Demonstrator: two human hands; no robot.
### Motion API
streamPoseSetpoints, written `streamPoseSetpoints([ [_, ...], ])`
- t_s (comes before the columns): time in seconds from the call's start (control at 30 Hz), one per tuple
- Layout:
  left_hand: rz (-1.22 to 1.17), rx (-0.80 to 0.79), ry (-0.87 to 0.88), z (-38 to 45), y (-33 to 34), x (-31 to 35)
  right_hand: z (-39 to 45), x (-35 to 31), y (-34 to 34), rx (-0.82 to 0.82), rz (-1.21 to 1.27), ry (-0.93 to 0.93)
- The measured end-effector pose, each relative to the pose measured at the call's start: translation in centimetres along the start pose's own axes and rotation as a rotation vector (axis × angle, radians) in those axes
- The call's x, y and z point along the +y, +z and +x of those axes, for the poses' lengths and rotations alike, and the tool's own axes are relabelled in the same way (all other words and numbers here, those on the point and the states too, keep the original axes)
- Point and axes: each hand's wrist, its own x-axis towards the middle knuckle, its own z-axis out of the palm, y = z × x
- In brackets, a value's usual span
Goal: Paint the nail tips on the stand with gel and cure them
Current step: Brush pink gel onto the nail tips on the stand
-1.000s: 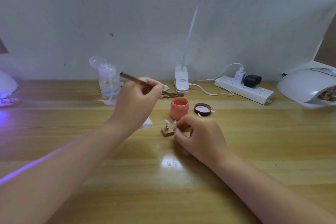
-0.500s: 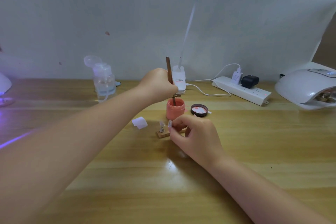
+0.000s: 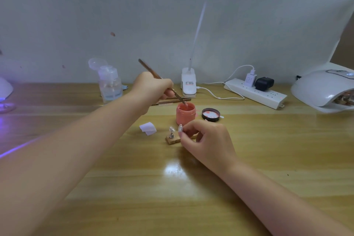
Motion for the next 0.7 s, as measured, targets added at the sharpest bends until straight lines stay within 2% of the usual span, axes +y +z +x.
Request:
streamPoseSetpoints([
  [0.13, -0.211, 0.030, -0.183, -0.2, -0.9, -1.2, -0.1, -0.2, -0.1, -0.002, -0.020, 0.027],
  [0.23, -0.308, 0.040, -0.255, -0.3, -1.2, -1.8, -0.1, -0.3, -0.1, -0.057, -0.051, 0.068],
  [0.4, -0.358, 0.023, -0.300, -0.5, -1.2, -2.6, 0.0, -0.1, 0.0, -0.096, -0.070, 0.122],
  [0.7, -0.396, 0.034, -0.294, -0.9, -2.1, -3.7, 0.1, 0.1, 0.1, -0.082, -0.088, 0.093],
])
